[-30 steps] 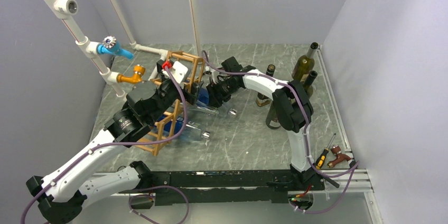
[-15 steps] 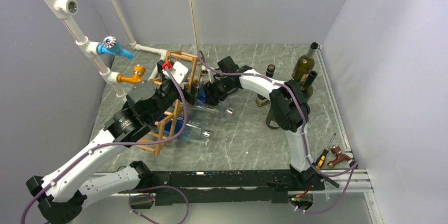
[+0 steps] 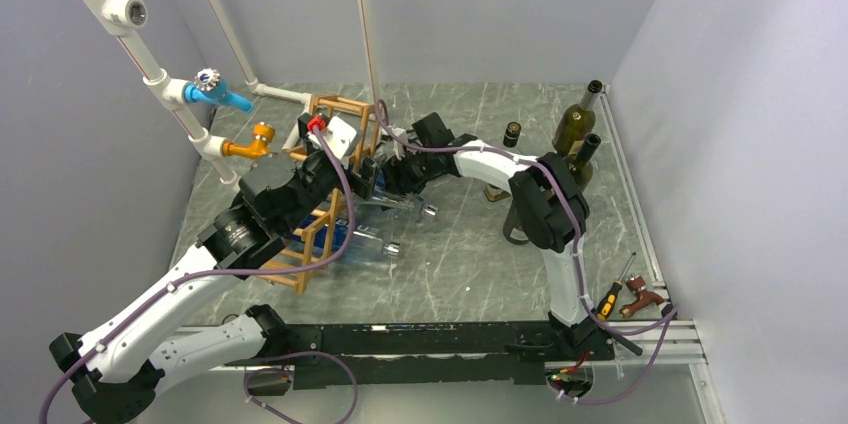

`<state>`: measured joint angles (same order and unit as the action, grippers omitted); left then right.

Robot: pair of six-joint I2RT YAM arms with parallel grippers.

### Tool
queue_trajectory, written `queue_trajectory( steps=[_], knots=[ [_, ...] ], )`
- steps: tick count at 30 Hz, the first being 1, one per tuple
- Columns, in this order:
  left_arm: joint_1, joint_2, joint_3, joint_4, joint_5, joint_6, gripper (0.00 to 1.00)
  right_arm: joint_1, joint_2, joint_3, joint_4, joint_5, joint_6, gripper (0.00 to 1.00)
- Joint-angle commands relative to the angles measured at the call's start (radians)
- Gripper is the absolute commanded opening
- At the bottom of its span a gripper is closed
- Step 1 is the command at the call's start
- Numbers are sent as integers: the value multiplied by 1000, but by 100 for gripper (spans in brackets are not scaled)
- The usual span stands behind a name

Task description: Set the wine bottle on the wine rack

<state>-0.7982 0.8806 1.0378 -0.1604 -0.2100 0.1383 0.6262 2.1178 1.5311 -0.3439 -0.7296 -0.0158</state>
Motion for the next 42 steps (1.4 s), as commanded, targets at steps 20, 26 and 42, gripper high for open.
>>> queue_trajectory(
  steps=[20,26,42],
  knots=[
    [-4,3,13,42,14,-3,93,-31,-308,-333,285,53,3,100],
    [-2,10,15,40,31,-12,92,-36,-336,-400,314,27,27,100],
    [-4,42,20,35,27,-9,92,-39,-277,-366,356,-80,130,32]
  ],
)
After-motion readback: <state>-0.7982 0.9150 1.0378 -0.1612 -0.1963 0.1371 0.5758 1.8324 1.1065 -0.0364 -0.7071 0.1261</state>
